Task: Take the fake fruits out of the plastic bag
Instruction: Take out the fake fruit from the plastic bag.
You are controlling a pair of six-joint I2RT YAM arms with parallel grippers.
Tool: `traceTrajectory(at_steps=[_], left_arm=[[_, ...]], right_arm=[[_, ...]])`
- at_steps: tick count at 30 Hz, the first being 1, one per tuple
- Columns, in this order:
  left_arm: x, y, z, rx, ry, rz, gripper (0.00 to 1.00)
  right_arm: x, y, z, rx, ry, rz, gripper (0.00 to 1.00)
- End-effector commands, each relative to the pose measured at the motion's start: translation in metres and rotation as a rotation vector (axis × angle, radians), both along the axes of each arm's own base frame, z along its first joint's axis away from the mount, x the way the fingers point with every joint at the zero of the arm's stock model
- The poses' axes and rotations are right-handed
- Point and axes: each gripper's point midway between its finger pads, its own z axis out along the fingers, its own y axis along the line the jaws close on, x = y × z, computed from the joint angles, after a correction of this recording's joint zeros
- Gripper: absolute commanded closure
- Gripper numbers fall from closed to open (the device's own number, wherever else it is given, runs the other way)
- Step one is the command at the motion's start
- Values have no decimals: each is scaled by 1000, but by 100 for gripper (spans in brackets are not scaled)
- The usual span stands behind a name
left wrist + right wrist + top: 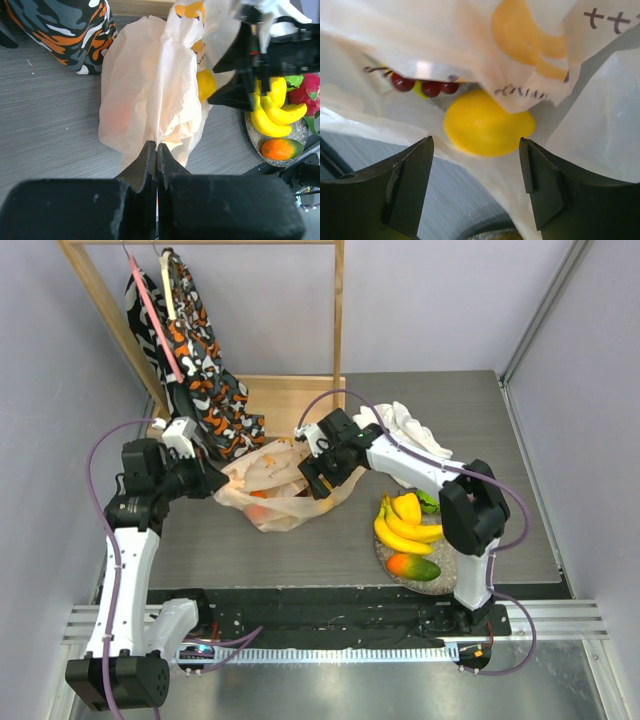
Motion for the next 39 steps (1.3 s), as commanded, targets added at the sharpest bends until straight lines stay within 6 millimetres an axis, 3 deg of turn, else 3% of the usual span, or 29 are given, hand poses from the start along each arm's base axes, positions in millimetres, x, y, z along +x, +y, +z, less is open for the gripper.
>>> traceTrajectory(at_steps=[1, 5, 7, 11, 14, 18, 22, 26, 31, 39], left_arm=[[-1, 0, 17, -16, -68, 1, 100], [-6, 2, 16, -17, -65, 9, 100], [-8, 2, 16, -13, -71, 9, 100], [-10, 2, 15, -9, -65, 6, 100], [-9, 1, 14, -15, -65, 1, 100], [-8, 2, 19, -6, -79, -1, 100], [-5, 1, 15, -14, -67, -5, 100], [-2, 1, 16, -20, -66, -4, 100], [-1, 2, 18, -18, -69, 5, 100], [-4, 7, 17, -14, -66, 26, 100]], right_arm=[[31, 15, 8, 19, -72, -42, 20], [31, 13, -14, -13, -28, -67, 16], [27, 14, -14, -6, -6, -62, 16], [18, 9, 2, -3, 2, -53, 14], [7, 2, 3, 0, 25, -82, 11], [-4, -5, 32, 43, -8, -94, 9], [0, -2, 44, 83, -39, -117, 9], [13, 5, 32, 84, -24, -164, 9], [28, 7, -4, 37, 33, -230, 9], [32, 8, -38, -18, 80, -250, 9]])
